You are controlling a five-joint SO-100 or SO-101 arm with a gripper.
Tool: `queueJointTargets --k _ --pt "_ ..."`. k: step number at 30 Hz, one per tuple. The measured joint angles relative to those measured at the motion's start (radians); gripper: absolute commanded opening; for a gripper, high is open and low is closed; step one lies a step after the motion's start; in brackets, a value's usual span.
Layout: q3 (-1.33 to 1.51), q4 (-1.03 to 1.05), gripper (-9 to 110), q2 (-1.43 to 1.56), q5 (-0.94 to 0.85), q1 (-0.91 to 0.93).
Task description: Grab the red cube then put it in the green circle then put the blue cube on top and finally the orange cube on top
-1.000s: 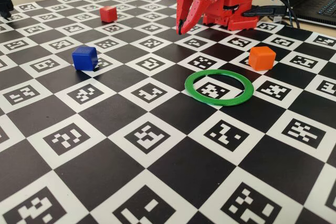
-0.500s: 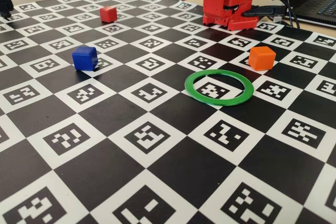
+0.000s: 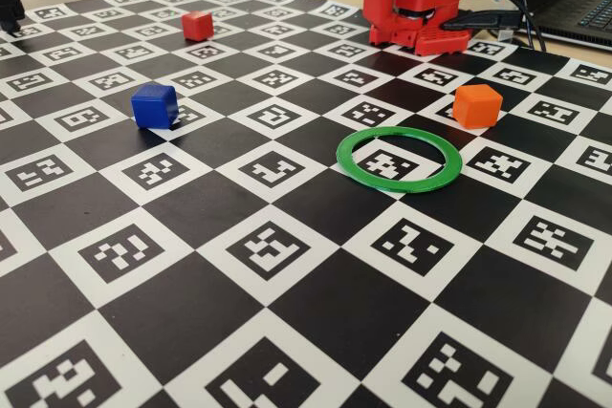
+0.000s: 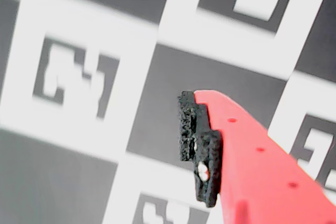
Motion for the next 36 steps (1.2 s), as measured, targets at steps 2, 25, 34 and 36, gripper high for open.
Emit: queueJointTargets --k 2,25,34,36 --pt "-0.040 0.002 36 -0.040 -0.014 0.060" --pt "0.074 -0.351 39 -0.440 -0.207 0.318" --pt "0.143 -0.532 39 -0.508 -0.202 0.318" --pt "0.153 -0.557 39 -0.514 -0.204 0.318"
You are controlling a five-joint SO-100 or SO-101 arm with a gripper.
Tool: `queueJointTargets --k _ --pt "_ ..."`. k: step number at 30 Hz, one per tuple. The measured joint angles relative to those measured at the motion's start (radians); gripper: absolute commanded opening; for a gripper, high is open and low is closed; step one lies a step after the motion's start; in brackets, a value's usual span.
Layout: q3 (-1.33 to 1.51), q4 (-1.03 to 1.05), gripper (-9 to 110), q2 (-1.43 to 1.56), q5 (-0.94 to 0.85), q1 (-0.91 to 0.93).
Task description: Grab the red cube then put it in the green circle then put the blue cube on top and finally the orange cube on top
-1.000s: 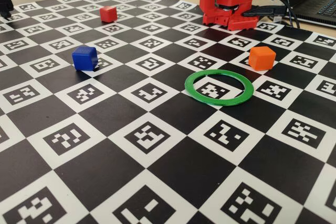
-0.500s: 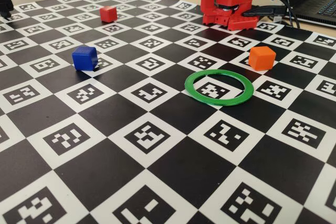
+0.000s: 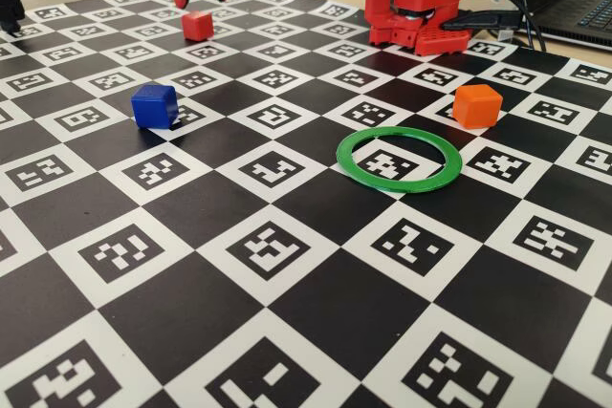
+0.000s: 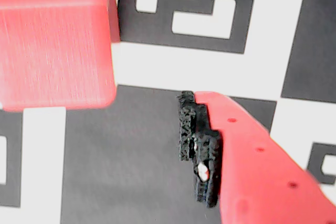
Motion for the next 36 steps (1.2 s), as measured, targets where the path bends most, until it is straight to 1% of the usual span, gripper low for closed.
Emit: queueJointTargets --k 10,26,31,36 --pt "0.072 -0.120 39 -0.009 -0.003 -0.009" --pt "0.117 -0.215 39 -0.038 0.015 -0.040" --pt "0.133 -0.235 35 -0.038 0.015 -0.040" --pt "0.144 -0.244 24 -0.040 0.009 -0.040"
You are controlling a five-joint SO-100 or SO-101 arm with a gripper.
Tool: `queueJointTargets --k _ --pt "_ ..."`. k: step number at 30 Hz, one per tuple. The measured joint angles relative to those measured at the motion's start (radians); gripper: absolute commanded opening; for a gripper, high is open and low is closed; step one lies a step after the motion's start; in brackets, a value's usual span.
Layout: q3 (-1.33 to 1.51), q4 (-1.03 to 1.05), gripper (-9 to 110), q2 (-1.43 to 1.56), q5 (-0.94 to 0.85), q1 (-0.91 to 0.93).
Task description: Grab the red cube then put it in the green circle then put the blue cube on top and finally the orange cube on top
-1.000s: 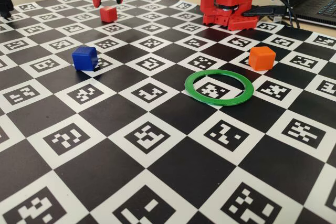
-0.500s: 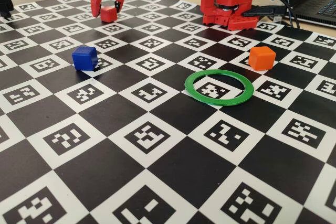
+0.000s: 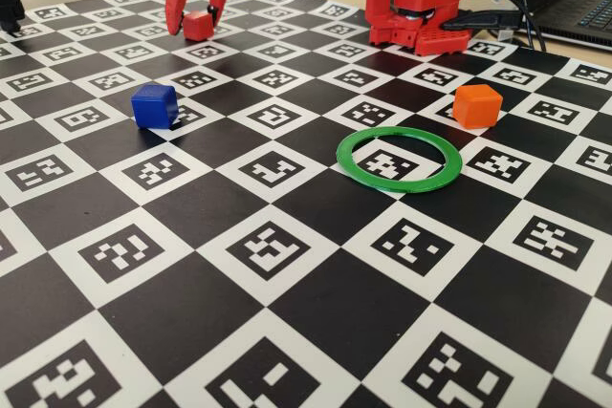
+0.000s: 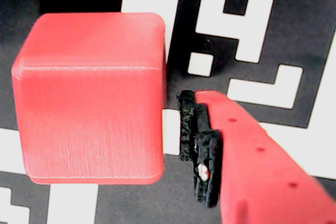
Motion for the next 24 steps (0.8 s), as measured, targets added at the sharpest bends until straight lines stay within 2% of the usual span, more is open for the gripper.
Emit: queueJointTargets --k 6,19,24 --pt "0.014 0.000 7 -0.002 -0.006 0.000" --pt "0.014 0.000 5 -0.002 -0.006 0.000" --pt "0.000 0.094 4 0.005 0.017 0.000"
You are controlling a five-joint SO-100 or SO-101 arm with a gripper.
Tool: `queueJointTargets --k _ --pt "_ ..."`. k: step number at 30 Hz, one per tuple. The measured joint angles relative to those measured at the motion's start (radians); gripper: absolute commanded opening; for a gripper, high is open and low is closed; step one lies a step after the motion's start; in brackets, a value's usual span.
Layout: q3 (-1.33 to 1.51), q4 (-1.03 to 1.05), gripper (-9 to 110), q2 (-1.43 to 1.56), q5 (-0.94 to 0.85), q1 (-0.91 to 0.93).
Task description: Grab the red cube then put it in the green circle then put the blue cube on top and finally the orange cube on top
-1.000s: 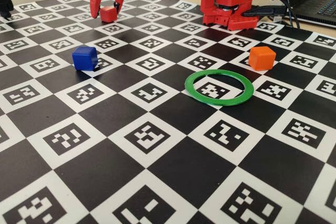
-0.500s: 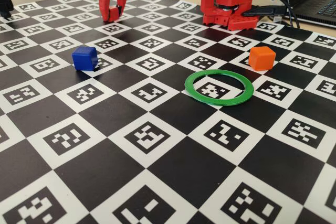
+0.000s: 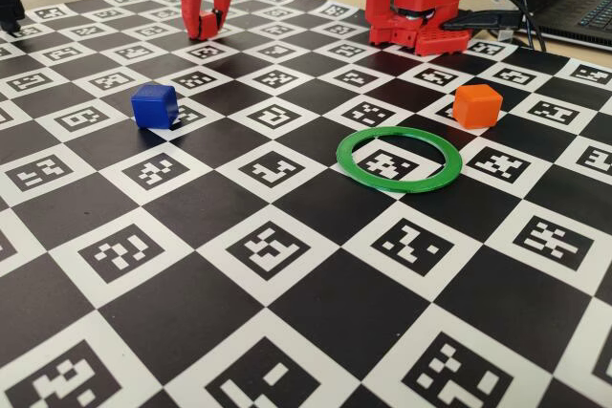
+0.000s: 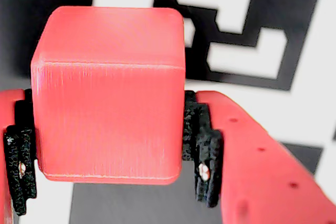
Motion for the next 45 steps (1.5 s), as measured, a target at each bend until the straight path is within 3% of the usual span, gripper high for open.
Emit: queueJointTargets --k 10,20,31,39,45 --pt "-0.245 0.442 2 0.212 0.218 -0.077" --pt "-0.265 0.707 1 0.491 0.569 -0.393" --pt "-0.265 0.716 2 0.525 1.104 -0.916" --pt "-0.265 0.680 0 0.399 1.361 -1.266" --pt "-0.272 0.571 -1 0.313 1.505 -1.405"
